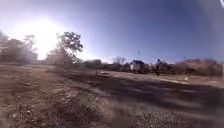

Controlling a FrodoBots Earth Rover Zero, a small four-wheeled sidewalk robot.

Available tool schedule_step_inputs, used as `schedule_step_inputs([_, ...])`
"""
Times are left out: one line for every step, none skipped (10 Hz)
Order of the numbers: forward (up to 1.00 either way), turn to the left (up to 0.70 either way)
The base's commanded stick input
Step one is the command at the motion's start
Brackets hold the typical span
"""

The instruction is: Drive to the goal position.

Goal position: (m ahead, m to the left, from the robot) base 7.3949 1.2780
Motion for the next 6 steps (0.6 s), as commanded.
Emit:
schedule_step_inputs([0.5,0.0])
schedule_step_inputs([0.5,0.0])
schedule_step_inputs([0.5,0.0])
schedule_step_inputs([0.5,0.0])
schedule_step_inputs([0.5,0.0])
schedule_step_inputs([0.5,0.0])
